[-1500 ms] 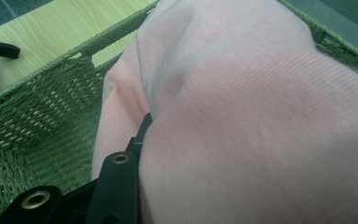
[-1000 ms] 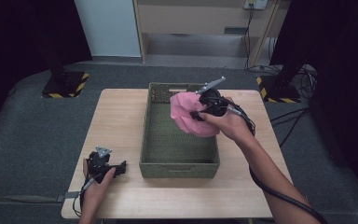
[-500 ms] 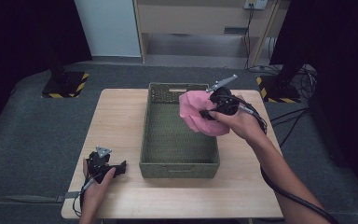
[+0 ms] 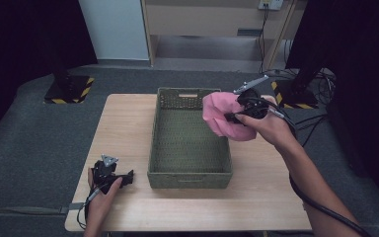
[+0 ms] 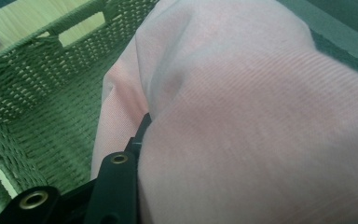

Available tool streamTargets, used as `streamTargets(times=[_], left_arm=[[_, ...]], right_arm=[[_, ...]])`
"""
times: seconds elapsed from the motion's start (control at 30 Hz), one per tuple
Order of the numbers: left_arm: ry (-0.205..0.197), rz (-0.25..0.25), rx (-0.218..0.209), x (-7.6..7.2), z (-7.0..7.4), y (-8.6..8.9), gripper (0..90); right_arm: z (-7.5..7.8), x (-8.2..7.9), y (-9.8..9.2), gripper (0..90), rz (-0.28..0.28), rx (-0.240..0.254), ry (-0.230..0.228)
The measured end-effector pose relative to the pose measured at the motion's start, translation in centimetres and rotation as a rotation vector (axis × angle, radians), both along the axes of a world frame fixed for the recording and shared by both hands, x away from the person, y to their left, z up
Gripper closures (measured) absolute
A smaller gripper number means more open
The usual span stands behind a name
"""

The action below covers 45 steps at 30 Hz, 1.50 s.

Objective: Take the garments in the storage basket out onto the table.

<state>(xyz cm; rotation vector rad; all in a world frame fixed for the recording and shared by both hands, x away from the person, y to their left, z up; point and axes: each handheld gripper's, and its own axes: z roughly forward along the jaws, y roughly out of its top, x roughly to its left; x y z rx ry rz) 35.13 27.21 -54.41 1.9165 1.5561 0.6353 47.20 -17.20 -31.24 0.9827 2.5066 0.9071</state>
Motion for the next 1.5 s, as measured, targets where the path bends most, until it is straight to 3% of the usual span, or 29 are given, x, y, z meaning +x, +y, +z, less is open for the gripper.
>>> streamTargets(times=[0.7, 1.5], left_arm=[[0.000, 0.000, 0.000, 0.0, 0.0, 0.0, 0.0], [0.000, 0.000, 0.000, 0.0, 0.0, 0.0, 0.0]], right_arm=[[-0.1, 0.7, -4.0, 57.2, -0.089, 0.013, -0.009], [-2.7, 2.0, -6.6, 57.3, -0.184, 0.019, 0.022]])
